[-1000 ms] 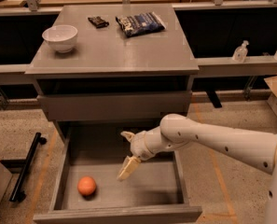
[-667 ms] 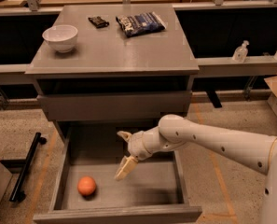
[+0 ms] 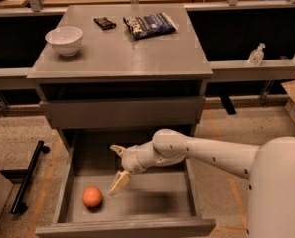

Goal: Pick orange from middle drawer and place on counter

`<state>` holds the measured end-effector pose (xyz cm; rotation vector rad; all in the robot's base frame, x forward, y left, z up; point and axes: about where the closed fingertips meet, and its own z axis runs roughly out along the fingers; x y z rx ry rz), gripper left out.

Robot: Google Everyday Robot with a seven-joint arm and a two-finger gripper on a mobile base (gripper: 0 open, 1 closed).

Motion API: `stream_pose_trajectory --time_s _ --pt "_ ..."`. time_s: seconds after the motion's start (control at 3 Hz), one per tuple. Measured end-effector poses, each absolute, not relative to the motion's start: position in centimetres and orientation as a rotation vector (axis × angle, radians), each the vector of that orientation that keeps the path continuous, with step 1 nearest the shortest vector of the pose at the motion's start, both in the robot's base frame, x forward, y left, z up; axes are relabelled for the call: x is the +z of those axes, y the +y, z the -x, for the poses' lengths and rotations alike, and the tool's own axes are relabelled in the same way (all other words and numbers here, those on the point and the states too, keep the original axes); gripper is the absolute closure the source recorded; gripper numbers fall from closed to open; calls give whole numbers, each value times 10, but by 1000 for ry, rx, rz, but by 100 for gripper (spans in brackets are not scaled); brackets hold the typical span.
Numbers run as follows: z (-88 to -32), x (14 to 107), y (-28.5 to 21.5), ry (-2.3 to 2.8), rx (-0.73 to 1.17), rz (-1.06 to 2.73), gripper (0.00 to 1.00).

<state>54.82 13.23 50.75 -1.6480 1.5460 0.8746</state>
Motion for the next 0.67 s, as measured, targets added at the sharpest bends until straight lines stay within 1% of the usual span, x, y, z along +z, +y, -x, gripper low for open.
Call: stream_pose_trajectory --time_s 0.33,0.67 --pt "-541 477 163 1538 923 1708 0" --pt "-541 478 164 1538 924 1709 0"
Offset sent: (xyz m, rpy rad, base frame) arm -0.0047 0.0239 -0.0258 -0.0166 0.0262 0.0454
